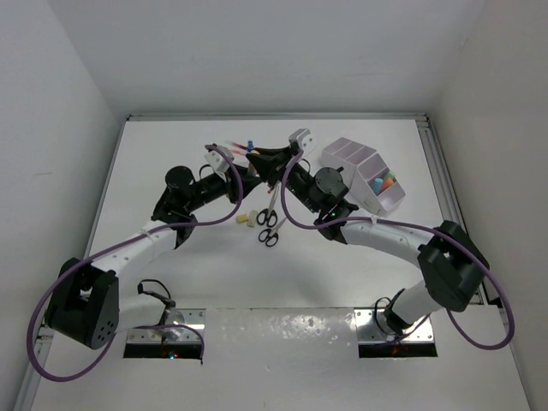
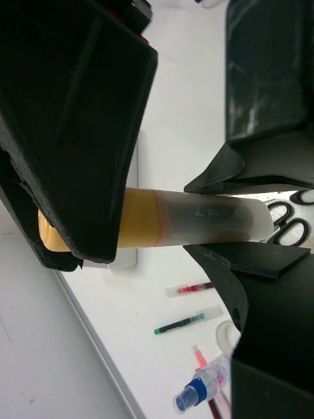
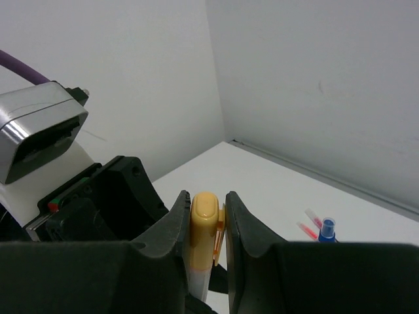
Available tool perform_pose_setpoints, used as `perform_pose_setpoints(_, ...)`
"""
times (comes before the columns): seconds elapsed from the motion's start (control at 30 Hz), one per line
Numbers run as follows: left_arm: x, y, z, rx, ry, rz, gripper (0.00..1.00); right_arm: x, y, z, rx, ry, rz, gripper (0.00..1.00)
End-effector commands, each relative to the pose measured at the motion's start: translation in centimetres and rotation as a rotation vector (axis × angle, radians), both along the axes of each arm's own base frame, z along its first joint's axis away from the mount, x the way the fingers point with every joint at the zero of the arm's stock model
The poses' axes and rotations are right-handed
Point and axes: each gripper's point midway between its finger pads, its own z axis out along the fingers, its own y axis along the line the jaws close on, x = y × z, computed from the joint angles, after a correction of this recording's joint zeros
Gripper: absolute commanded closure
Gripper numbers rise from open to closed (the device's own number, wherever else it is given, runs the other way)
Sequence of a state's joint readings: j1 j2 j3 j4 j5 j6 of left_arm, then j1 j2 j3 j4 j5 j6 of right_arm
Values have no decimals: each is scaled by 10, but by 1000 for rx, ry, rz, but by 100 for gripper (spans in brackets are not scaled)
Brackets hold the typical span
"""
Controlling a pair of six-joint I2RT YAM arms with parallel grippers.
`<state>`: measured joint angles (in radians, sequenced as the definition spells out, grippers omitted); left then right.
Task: Sort the stationery into containers
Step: Close the pen cap on the pen.
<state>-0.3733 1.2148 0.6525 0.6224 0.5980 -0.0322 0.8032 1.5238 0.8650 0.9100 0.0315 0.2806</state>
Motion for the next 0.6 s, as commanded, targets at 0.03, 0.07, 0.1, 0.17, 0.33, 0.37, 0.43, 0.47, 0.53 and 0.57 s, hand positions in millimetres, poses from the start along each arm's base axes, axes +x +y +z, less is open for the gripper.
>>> perform_pose_setpoints(0.03, -41, 18, 199, -337, -590, -9, 100, -49, -12, -225, -510, 443, 100, 100)
perform_pose_setpoints(0.07, -39, 21, 201, -331, -608, 12, 100, -50, -14, -232, -522, 455, 99, 100)
perform_pose_setpoints(0.1, -37, 23, 202, -329, -613, 26, 100, -51, -15, -235, -528, 460, 97, 100)
perform_pose_setpoints(0.17, -35, 27, 205, -323, -634, 56, 100, -55, -21, -245, -544, 477, 90, 100)
perform_pose_setpoints(0.33, -32, 35, 208, -312, -652, 77, 100, -67, -31, -265, -581, 513, 104, 100)
perform_pose_setpoints(0.37, -30, 37, 207, -310, -648, 81, 100, -68, -32, -265, -585, 511, 107, 100)
perform_pose_setpoints(0.43, -25, 46, 209, -303, -652, 110, 100, -75, -35, -270, -614, 502, 133, 100)
perform_pose_setpoints(0.47, -25, 47, 209, -302, -655, 110, 100, -75, -32, -269, -618, 497, 145, 100)
perform_pose_setpoints(0.53, -24, 48, 212, -300, -676, 119, 100, -78, -29, -274, -652, 499, 173, 100)
perform_pose_setpoints(0.57, -24, 48, 212, -301, -683, 121, 100, -78, -25, -275, -661, 497, 189, 100)
